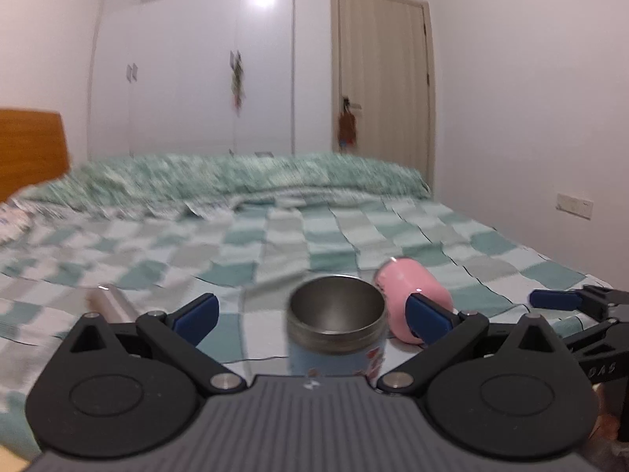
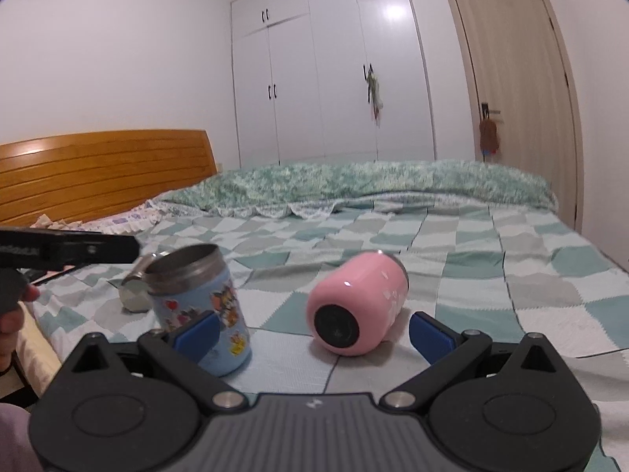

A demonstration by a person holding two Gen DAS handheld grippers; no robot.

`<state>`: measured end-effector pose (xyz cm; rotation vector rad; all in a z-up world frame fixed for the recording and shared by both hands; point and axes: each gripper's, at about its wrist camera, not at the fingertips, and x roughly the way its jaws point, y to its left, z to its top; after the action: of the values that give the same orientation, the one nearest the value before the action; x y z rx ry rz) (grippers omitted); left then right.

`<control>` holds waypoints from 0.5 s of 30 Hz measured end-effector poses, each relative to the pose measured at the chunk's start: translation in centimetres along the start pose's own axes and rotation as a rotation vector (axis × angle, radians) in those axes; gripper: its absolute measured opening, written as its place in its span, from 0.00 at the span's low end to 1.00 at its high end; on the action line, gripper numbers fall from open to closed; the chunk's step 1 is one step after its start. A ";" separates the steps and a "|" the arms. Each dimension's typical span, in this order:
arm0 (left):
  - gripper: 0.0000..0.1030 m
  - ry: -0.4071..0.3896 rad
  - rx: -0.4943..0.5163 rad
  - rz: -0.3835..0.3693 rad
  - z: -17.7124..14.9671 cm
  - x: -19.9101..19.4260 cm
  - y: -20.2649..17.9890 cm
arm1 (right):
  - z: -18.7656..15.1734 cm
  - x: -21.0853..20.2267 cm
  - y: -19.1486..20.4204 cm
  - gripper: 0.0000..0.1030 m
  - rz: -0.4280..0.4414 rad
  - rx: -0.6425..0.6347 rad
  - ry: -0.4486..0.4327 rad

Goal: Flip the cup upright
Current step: 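Lower the upright blue cup onto the bed and open the left gripper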

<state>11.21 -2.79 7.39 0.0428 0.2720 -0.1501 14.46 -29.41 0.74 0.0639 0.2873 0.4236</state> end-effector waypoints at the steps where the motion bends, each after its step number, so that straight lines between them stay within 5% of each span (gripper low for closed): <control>1: 1.00 -0.017 0.001 0.016 -0.3 -1.0 0.2 | 0.0 -0.6 0.5 1.00 -0.002 -0.005 -0.011; 15: 1.00 -0.126 -0.059 0.114 -7.0 -9.2 1.6 | -2.7 -8.4 5.7 1.00 -0.102 -0.130 -0.079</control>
<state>0.87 0.52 3.19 -0.0093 0.1479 -0.0312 4.06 -27.67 1.05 -0.0608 0.1842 0.3367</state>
